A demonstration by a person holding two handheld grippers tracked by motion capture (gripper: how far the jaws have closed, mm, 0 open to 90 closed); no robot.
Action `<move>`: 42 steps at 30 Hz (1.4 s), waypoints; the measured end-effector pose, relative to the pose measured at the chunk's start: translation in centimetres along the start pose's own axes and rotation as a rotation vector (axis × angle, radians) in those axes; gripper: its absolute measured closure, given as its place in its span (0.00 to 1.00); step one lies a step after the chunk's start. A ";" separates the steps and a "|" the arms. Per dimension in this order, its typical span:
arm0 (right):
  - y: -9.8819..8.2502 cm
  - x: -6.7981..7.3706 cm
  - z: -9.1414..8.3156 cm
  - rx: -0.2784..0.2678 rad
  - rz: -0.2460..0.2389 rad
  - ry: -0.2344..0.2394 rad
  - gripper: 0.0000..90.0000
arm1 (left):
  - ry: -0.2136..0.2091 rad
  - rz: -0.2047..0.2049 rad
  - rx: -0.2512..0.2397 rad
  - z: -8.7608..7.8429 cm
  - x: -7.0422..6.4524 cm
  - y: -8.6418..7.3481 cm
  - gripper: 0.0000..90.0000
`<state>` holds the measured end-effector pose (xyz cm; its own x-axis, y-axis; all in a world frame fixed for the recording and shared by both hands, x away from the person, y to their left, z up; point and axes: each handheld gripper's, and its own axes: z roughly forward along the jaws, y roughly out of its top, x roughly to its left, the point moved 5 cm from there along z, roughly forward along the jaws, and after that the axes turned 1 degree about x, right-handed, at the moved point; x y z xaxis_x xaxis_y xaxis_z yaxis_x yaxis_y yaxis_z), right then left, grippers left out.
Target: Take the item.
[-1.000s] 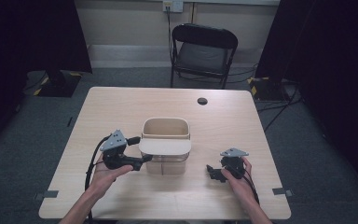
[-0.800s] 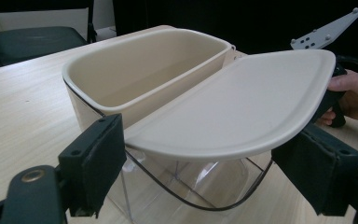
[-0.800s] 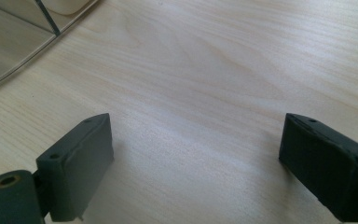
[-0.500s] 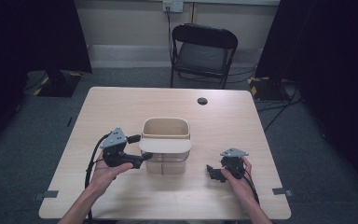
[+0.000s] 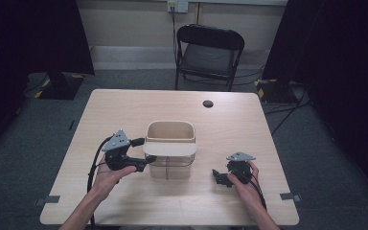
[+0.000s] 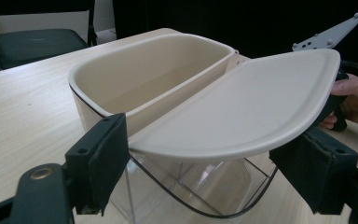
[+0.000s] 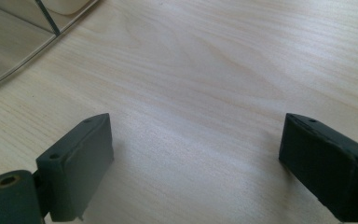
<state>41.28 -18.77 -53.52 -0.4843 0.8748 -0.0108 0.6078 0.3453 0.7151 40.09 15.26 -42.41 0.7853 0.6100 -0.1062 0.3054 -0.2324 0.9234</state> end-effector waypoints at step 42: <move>0.0 0.0 0.0 0.000 0.000 0.000 0.10 | -0.032 -0.016 -0.021 0.3 0.2 1.4 0.34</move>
<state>41.28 -18.77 -53.52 -0.4843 0.8748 -0.0107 0.6078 0.3453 0.7151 40.79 14.80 -41.29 0.7972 0.5890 -0.1323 0.3068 -0.2065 0.9291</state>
